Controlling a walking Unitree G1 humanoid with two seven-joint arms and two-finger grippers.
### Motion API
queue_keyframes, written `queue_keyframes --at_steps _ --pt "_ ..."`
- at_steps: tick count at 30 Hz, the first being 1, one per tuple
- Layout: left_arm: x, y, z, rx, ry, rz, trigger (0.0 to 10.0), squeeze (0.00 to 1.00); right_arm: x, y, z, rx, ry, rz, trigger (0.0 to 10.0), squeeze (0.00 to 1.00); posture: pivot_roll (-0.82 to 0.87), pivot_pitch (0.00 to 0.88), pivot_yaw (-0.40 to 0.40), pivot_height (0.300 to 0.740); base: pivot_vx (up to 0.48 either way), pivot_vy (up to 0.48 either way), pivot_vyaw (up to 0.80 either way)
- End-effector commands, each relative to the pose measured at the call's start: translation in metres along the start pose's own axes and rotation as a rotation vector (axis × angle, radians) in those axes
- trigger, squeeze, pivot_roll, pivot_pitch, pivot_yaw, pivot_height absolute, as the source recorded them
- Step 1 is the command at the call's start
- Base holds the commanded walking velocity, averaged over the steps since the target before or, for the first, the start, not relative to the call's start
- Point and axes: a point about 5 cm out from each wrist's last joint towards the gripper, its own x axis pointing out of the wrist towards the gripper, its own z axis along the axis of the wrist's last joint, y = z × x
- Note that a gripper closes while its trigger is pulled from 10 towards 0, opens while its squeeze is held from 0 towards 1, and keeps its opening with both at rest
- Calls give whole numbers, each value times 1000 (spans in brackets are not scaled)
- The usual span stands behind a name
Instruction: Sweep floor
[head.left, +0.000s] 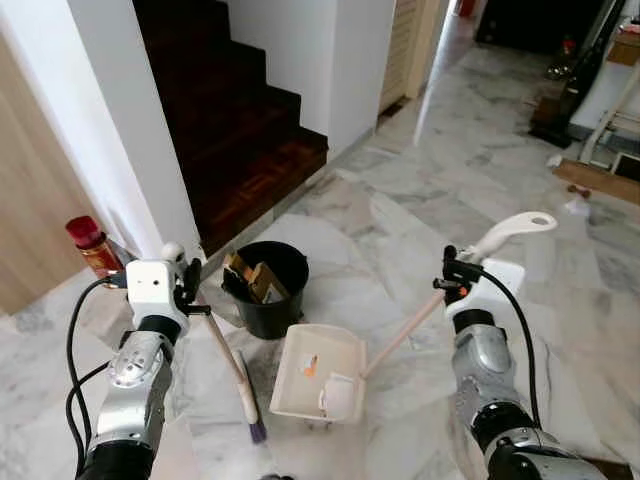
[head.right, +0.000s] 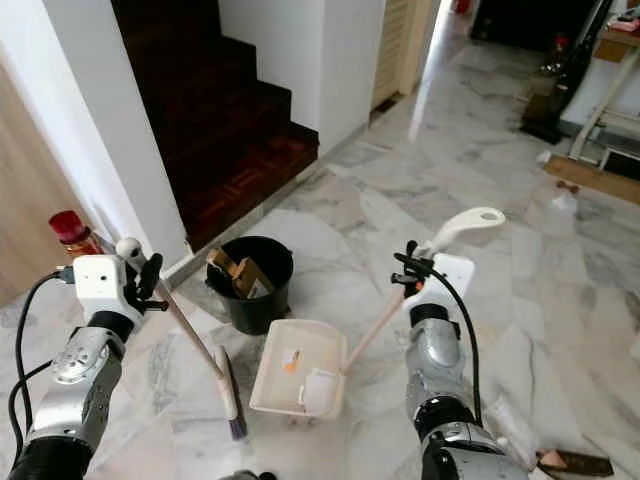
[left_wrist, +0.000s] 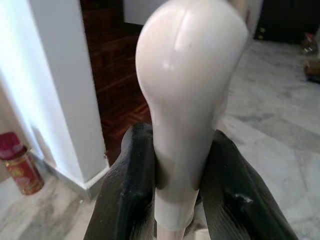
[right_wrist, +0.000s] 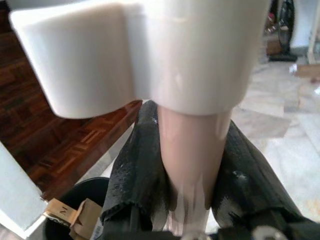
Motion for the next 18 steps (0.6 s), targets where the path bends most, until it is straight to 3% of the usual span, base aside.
queue_keyframes --at_steps 1,15,18 --pt "4 -2 14 13 -53 -7 10000 0 2 -4 5 12 -23 -15 10000 0 85 67 38 740 0 0 0" --pt "4 -2 19 23 -60 4 10000 0 1 -3 3 15 -11 -10 10000 0 87 79 36 740 0 0 0" --pt "5 -2 18 26 -57 7 10000 0 0 -2 3 6 -11 -8 10000 0 85 78 37 740 315 0 0"
